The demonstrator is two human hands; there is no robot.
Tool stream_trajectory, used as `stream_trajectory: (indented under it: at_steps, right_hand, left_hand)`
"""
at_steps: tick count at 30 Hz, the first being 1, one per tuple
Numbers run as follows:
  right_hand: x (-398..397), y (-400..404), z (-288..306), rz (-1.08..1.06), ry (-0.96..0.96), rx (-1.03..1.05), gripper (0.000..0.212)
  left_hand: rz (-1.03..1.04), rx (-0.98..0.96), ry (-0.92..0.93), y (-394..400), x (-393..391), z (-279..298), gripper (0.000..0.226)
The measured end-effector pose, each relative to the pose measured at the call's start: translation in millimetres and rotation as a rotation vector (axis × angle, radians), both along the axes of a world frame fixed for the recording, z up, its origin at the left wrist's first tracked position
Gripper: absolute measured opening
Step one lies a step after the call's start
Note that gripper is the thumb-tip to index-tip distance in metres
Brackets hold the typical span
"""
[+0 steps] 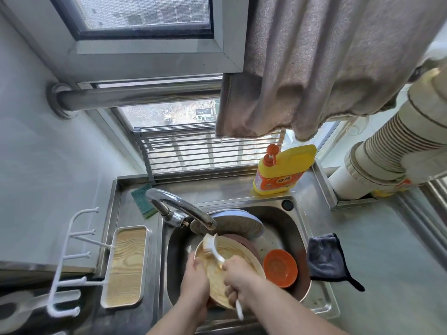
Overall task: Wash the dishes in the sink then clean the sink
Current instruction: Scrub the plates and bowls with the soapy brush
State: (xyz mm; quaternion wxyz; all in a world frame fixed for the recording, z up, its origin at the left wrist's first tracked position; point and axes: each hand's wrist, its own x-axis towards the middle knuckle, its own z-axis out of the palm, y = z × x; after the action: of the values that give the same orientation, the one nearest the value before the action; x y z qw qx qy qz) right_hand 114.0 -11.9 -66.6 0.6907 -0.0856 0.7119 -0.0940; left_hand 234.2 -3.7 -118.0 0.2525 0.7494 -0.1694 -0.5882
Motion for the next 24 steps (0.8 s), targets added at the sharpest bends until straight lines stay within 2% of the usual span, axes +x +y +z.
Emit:
stream_trajectory:
  at_steps: [2, 4, 9, 12, 16, 21, 24]
  right_hand:
    - [-9.8, -6.8, 1.4, -0.005, -0.011, 0.035, 0.025]
    - [-5.6, 4.0, 10.3, 0.097, -0.07, 0.012, 0.019]
    - [-12.2, 40.1, 22.5, 0.529, -0.029, -0.237, 0.018]
    - [-50.3, 41.5, 29.4, 0.826, 0.018, -0.391, 0.019]
    - [-103.6, 40.7, 28.4, 1.201, 0.327, -0.414, 0.01]
    - [-122.1, -1.2, 31.6, 1.367, 0.733, -0.585, 0.012]
    - [-109.7, -21.2, 28.7, 1.44, 0.874, -0.682, 0.014]
  left_hand:
    - [-0.031, 0.01, 0.007, -1.2, -2.5, 2.9, 0.032]
    - [0.025, 0.04, 0.049, -7.7, -2.1, 7.7, 0.032]
    - [0.157, 0.067, 0.132, -23.6, 16.2, 10.4, 0.031]
    - [0.162, 0.03, 0.044, -23.7, 26.8, 1.8, 0.033]
    - [0.14, -0.002, 0.021, -23.1, 35.1, 9.9, 0.036]
    - [-0.085, -0.041, 0.028, -13.6, 21.6, 4.6, 0.039]
    - [-0.158, -0.109, -0.009, -15.3, 19.4, 5.3, 0.036]
